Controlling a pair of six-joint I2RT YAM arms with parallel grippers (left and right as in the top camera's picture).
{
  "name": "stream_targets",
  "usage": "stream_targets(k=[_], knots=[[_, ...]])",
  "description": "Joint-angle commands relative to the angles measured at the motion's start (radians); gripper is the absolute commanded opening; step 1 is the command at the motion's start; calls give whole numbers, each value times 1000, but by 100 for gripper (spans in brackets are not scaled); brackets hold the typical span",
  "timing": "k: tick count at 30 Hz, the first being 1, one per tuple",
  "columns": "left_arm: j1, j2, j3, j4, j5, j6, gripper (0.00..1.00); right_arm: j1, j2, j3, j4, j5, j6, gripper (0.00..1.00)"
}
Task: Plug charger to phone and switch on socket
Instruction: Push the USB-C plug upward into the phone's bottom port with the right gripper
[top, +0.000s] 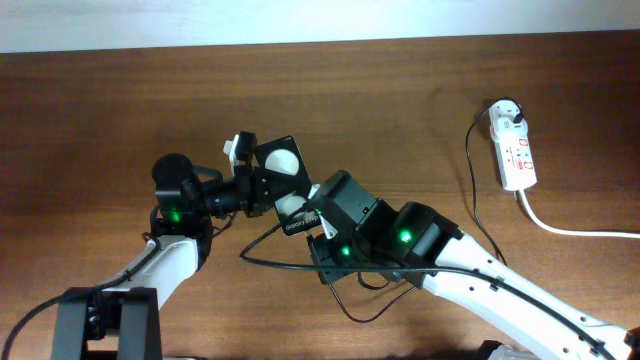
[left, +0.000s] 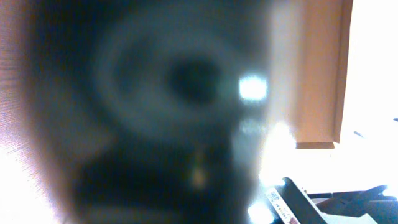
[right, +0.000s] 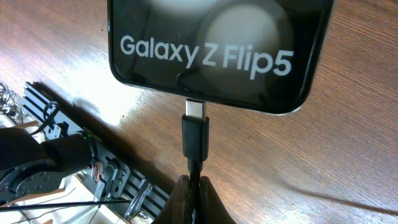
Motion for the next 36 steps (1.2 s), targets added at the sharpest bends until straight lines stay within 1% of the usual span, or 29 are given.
stream_targets(k=[1,4,14,17,28,31,36], knots=[[0,-2,7,9,4,9,0,5,5,0,8,2,-3,4],[0,-2,7,9,4,44,0,5,5,0,7,2,-3,4],[0,-2,7,9,6,50,0,5,5,0,8,3,-2,4],[0,-2,7,9,9,23,0,5,5,0,7,20,2,4],[0,-2,7,5,14,16,0,5,5,0,8,28,9,4],[0,-2,7,5,11,-26,0,5,5,0,8,28,9,4],[0,-2,7,5,11,-25,0,5,5,0,9,28,9,4]])
